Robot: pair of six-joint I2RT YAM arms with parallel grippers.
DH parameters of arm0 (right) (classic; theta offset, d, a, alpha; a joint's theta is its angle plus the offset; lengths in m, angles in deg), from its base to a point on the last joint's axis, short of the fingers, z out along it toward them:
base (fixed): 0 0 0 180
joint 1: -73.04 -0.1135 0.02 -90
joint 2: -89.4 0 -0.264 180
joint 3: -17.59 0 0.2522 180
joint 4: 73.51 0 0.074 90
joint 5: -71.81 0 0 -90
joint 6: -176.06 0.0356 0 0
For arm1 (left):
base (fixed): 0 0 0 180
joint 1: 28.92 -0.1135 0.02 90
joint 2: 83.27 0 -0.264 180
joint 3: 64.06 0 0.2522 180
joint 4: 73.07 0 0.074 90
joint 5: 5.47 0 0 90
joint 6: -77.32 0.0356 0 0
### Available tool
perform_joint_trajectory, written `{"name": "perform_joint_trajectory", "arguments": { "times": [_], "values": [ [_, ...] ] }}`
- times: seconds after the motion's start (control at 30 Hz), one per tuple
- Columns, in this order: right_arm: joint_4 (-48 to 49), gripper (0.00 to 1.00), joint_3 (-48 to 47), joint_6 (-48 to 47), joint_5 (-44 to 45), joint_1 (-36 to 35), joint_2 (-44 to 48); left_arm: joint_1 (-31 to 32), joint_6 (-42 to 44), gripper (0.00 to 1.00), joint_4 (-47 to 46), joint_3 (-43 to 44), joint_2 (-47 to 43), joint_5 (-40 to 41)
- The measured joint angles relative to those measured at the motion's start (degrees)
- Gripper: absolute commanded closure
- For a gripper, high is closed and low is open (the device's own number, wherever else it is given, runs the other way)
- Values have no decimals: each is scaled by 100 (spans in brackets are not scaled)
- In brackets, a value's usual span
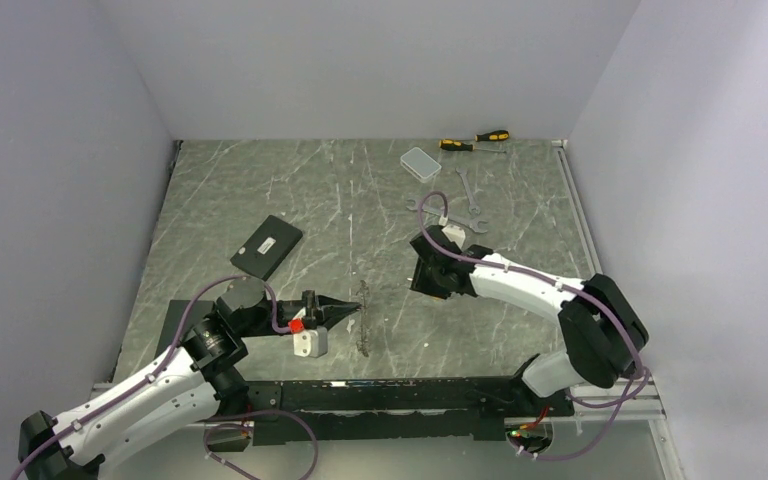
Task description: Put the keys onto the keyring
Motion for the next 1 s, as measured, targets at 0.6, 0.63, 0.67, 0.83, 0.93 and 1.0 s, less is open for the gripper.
{"name": "perform_joint_trajectory", "arguments": {
  "times": [0.6, 0.63, 0.67, 0.83, 0.93, 1.0],
  "values": [
    [262, 60, 26, -426, -122, 424, -466, 0, 2, 100, 94, 0, 22, -57],
    [271, 61, 26, -439, -131, 435, -481, 0, 2, 100, 92, 0, 22, -61],
    [271, 61, 26, -457, -138, 448, -501, 0, 2, 100, 90, 0, 22, -76],
    [319, 62, 24, -498, -144, 490, -651, 0, 2, 100, 87, 0, 22, -103],
    [369, 65, 11, -531, -153, 507, -734, 0, 2, 100, 85, 0, 22, -116],
    [393, 68, 2, -553, -153, 511, -750, 0, 2, 100, 85, 0, 22, -131]
  ]
}}
